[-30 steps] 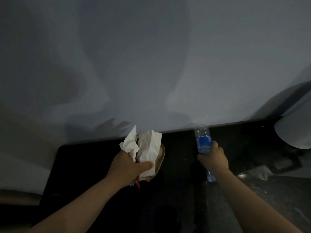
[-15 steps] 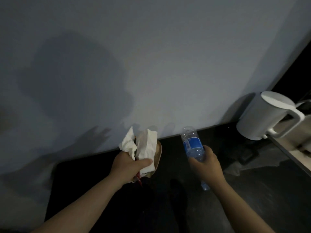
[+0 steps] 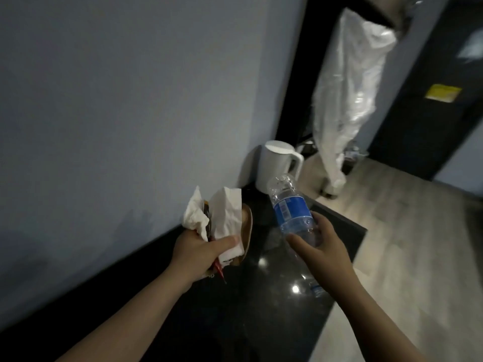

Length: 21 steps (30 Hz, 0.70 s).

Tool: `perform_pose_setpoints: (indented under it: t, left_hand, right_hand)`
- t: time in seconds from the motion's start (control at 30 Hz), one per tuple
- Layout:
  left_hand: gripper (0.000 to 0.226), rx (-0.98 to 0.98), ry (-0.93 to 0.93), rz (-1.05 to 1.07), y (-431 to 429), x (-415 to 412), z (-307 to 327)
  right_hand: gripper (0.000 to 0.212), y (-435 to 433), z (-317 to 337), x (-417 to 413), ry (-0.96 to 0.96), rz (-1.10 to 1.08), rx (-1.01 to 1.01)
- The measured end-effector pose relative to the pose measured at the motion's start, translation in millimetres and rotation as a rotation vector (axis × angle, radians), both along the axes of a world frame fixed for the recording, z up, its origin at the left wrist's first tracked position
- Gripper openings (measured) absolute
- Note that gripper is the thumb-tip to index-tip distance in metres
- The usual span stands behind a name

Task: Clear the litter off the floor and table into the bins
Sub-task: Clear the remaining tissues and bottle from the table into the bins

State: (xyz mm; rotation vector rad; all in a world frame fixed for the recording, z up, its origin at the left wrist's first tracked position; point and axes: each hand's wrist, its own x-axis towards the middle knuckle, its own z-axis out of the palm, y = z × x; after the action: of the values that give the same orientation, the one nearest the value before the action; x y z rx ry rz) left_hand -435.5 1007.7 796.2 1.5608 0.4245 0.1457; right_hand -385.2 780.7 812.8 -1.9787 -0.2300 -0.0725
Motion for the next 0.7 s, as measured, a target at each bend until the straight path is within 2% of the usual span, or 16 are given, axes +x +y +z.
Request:
perform_pose_setpoints:
  t: [0.2, 0.3, 0.4, 0.57, 0.7]
  left_hand:
    - [0.050, -0.085, -0.013, -0.256, -105, 22, 29]
    - [0.042, -0.089, -0.044, -0.354, -159, 31, 42]
    - [0.046, -0.123, -0.103, -0.438, -218, 41, 55]
    - [0.039, -0.138, -0.219, -0.558, -328, 50, 72]
    - [0.042, -0.100, -0.183, -0.632, -402, 64, 84]
  right_hand:
    - [0.043, -108, 30, -31, -0.067, -0.245, 0.000]
    - [0.051, -156, 35, -41, -0.088, -0.348, 0.022]
    - [0.060, -207, 44, -49, -0.105, -0.443, 0.038]
    - [0.060, -299, 61, -59, -0.173, -0.551, 0.084]
    - [0.065, -366, 77, -56, -0.198, -0.590, 0.109]
